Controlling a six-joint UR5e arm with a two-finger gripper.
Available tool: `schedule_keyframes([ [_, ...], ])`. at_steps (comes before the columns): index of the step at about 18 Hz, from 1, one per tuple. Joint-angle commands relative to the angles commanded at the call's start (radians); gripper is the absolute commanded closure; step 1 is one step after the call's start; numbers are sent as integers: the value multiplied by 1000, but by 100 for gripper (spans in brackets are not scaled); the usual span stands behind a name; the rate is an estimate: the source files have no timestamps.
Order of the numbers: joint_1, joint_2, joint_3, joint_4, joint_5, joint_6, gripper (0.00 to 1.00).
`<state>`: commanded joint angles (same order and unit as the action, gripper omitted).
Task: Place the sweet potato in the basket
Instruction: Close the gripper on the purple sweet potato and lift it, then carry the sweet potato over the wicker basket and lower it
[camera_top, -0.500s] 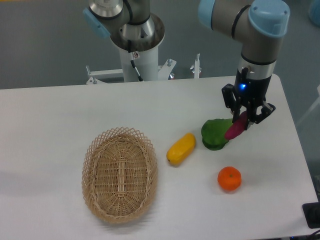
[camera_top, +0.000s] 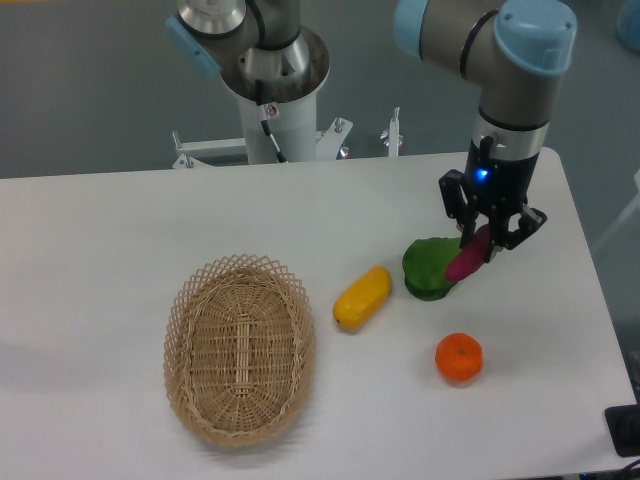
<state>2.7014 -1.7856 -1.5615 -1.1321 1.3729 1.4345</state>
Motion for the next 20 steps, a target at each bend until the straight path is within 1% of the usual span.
schedule_keyframes([
  [3, -35, 3, -8, 5, 3, -95, 75],
  [5, -81, -3, -12, 12, 8, -196, 75],
  [7, -126, -14, -28, 49, 9, -267, 75],
  [9, -164, -21, -66, 106, 12, -337, 75],
  [12, -231, -18, -141, 231, 12, -478, 75],
  [13, -250, -17, -159, 260, 12, -521, 75],
  [15, -291, -17, -193, 288, 14, -590, 74],
  [16, -310, -21, -199, 288, 21, -615, 74],
  [18, -368, -49, -195, 291, 67, -658, 74],
  [20, -431, -80, -187, 320, 126, -741, 74],
])
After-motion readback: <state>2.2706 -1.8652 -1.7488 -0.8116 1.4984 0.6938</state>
